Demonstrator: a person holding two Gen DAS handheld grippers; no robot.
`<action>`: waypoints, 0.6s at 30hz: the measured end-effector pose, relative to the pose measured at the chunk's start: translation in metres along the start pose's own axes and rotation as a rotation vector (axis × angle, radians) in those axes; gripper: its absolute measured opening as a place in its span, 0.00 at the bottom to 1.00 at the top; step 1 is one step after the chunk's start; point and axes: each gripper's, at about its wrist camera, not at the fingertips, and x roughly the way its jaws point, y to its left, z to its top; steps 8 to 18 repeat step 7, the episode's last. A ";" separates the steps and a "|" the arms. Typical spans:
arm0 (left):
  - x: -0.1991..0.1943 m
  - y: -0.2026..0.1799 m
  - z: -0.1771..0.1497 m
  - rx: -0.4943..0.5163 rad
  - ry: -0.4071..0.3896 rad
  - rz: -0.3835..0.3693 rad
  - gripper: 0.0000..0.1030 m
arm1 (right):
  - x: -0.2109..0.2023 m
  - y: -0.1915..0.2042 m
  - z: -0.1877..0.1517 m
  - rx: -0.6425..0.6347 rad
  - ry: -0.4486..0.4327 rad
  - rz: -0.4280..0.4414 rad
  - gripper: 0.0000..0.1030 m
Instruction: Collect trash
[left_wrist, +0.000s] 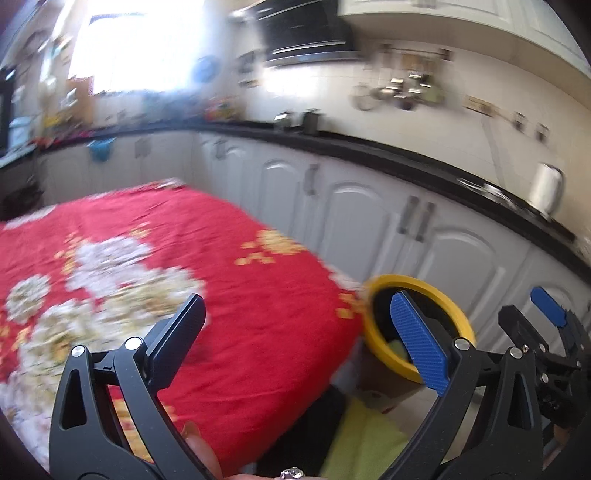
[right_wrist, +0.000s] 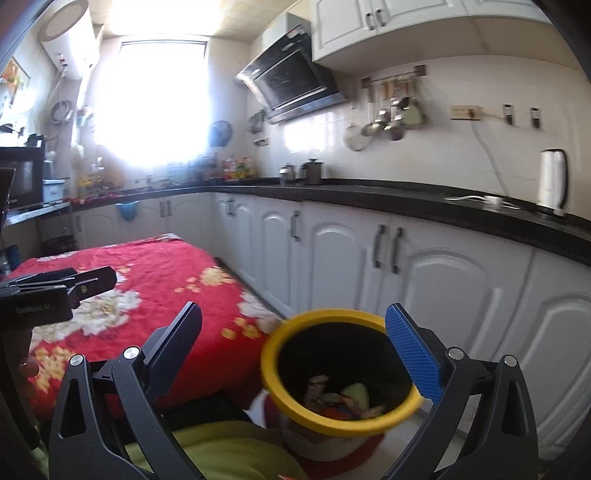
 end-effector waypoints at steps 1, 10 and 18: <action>-0.002 0.020 0.003 -0.027 0.012 0.031 0.89 | 0.009 0.012 0.007 -0.014 0.011 0.046 0.94; -0.040 0.199 0.007 -0.214 0.032 0.555 0.89 | 0.084 0.183 0.038 -0.179 0.214 0.475 0.94; -0.040 0.199 0.007 -0.214 0.032 0.555 0.89 | 0.084 0.183 0.038 -0.179 0.214 0.475 0.94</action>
